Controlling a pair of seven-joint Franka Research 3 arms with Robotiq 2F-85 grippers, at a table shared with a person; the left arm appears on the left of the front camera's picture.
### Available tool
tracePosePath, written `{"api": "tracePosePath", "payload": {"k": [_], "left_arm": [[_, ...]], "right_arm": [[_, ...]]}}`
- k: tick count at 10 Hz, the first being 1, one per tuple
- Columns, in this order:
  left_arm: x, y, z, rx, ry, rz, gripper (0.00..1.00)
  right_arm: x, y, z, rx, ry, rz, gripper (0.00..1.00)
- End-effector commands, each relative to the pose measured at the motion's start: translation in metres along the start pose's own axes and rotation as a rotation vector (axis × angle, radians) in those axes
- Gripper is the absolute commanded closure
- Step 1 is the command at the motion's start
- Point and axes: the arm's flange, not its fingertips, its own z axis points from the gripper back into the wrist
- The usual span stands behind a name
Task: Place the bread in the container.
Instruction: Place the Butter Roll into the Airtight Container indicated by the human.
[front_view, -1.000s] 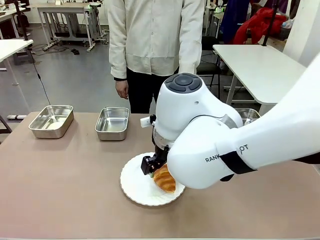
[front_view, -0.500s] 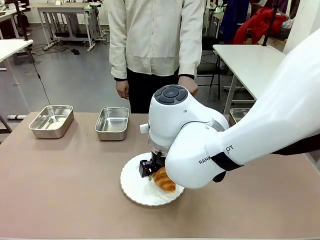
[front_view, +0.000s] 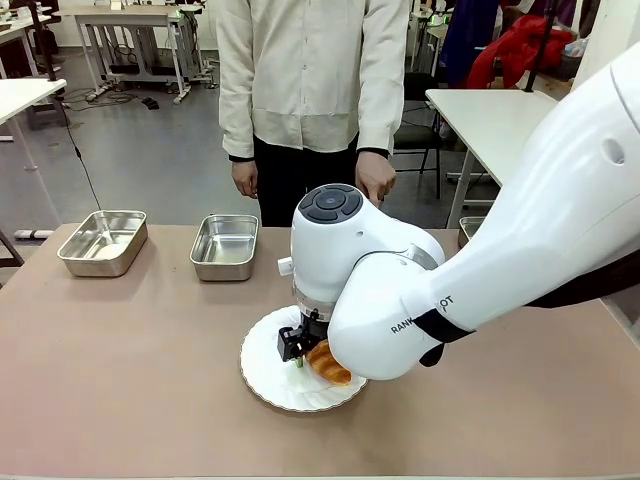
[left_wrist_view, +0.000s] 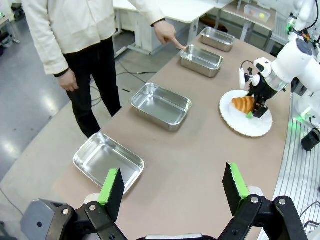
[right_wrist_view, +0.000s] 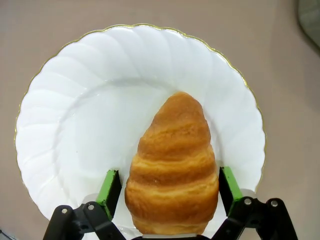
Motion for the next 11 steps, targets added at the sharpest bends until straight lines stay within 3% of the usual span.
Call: {"api": "tracePosePath", "payload": {"k": [1,2,3,4,5,6,11], "left_arm": [[0.001,-0.001,0.001,-0.006,-0.019,-0.009,0.00],[0.001,-0.001,0.001,-0.006,-0.019,-0.009,0.00],[0.001,-0.001,0.001,-0.006,-0.019,-0.009,0.00],[0.001,-0.001,0.001,-0.006,-0.019,-0.009,0.00],[0.001,-0.001,0.001,-0.006,-0.019,-0.009,0.00],[0.001,-0.001,0.001,-0.006,-0.019,-0.009,0.00],[0.001,-0.001,0.001,-0.006,-0.019,-0.009,0.00]], "right_arm": [[0.004,0.010,-0.006,-0.045,-0.018,-0.034,0.15],[0.003,0.010,-0.006,-0.053,-0.003,-0.038,0.20],[0.004,0.009,-0.006,-0.054,-0.002,-0.035,0.35],[0.005,0.008,-0.008,-0.085,0.005,-0.033,0.40],[0.006,0.007,-0.009,-0.064,0.081,-0.026,0.40],[0.003,0.002,0.002,-0.021,0.009,-0.008,0.40],[0.004,0.002,0.003,-0.031,0.020,-0.011,0.40]]}}
